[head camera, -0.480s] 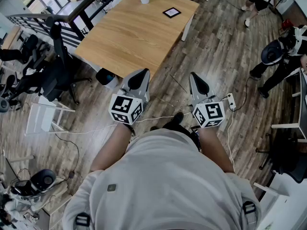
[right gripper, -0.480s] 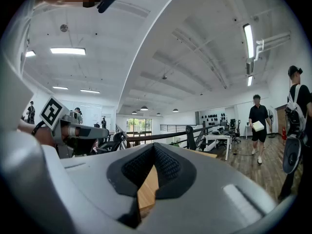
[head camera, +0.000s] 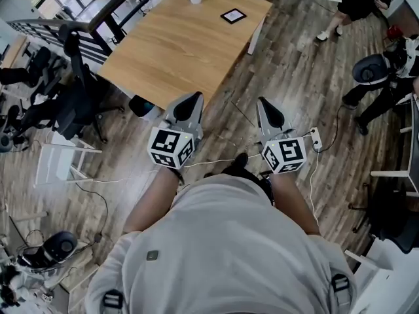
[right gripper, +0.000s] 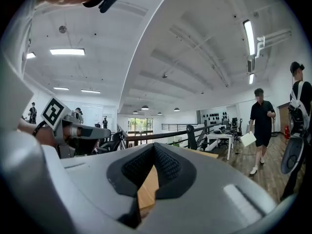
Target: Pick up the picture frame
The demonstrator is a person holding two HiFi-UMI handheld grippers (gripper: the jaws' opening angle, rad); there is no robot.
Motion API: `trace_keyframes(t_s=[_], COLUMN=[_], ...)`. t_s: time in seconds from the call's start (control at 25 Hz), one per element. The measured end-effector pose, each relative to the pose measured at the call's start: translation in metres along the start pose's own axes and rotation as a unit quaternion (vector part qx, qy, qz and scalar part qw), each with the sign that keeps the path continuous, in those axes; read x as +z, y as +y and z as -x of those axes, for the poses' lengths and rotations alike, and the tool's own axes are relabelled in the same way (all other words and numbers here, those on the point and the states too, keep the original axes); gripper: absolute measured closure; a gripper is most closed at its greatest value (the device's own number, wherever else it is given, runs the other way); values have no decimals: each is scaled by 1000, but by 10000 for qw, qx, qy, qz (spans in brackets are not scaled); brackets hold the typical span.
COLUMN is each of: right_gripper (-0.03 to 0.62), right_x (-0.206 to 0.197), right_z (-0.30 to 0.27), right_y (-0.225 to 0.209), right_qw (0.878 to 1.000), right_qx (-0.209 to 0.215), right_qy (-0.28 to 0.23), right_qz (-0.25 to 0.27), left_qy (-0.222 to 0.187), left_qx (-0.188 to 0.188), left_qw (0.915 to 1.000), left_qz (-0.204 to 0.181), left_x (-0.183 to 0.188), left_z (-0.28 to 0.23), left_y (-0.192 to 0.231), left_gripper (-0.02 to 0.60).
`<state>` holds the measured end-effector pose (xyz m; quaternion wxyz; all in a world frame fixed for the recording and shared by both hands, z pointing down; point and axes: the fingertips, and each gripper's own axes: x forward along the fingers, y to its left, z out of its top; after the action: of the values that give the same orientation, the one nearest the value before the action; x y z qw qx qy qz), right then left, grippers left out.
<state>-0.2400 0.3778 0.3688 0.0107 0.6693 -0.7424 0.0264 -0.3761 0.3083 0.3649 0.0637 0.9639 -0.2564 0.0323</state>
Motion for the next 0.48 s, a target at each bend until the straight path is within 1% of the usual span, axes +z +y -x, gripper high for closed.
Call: trace_keyframes(t_s=[0.12,0.24,0.48], right_gripper=[585,585,585], right_x=[-3,-6,-12], right_z=[-9,-17,-40], right_y=[-12,-32,-91], right_qw=[10000,10000,9998], right_qx=[71,60,104], right_qy=[20,39,122], right_qz=[1,23,-112], left_qy=[38,58,113], left_qx=[-6,-21,24], left_qw=[10000,10000,9999], left_qz=[31,12,6], left_x=[-3,-6,-6], left_z=[-18,-41,-104], left_y=[2,1,-1], left_gripper=[578,578,578])
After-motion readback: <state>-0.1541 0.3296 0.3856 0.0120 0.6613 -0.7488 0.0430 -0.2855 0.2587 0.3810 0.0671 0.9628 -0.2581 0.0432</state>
